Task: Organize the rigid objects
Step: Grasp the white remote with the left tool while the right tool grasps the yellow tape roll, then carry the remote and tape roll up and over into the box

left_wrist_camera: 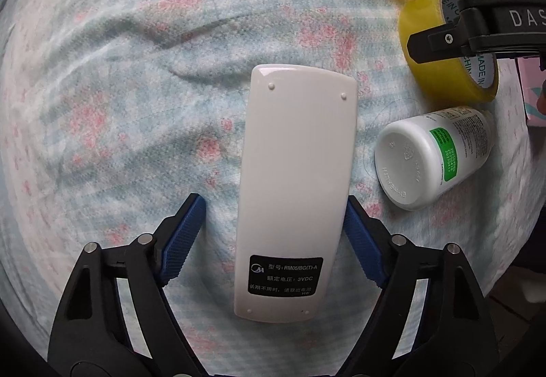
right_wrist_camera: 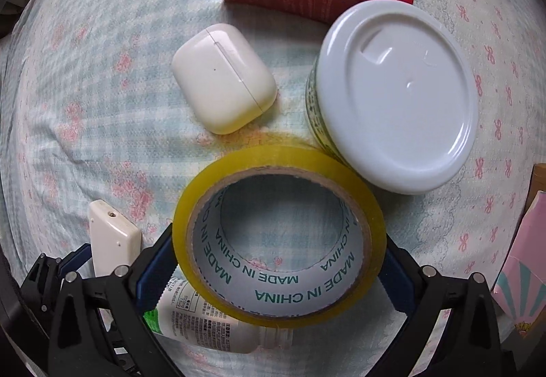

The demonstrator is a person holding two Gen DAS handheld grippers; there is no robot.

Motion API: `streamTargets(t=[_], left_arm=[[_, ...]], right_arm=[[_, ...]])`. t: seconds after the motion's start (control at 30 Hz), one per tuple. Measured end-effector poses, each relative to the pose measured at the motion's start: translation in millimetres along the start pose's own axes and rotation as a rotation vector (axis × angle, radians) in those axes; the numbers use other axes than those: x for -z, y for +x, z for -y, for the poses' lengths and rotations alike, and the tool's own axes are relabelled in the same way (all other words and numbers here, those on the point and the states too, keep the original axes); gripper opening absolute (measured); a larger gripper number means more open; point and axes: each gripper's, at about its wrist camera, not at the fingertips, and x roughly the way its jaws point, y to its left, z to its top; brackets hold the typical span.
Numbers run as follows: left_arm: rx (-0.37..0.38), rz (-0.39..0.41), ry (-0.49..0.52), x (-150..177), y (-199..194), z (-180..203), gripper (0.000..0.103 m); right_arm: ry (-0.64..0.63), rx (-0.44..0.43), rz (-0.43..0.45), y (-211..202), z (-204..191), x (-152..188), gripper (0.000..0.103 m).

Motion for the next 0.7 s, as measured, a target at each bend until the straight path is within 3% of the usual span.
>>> streamTargets(t=[0.17, 0.23, 0.27, 0.6, 0.7], left_arm=[[-0.003, -0.005, 0.041, -12, -2, 5, 0.071], [0.0, 0.0, 0.07, -17, -4, 15, 0.056], [-0.003, 0.004, 0.083, -19, -6, 20, 0.054], [0.03, 0.024, 0.057, -24, -14, 20, 0.054], [0.056, 0.038, 0.027, -6, -23, 2, 0.054]], right_arm=[[-0.001, 0.027, -0.003, 1, 5, -7, 0.098], [-0.003, 0.038, -0.009, 1, 4, -11, 0.097], [-0.003, 0.04, -0.007, 1, 4, -12, 0.097], [-0.004, 0.048, 0.002, 4, -10, -4, 0.097], [-0.009, 0.049, 0.005, 2, -11, -2, 0.096]])
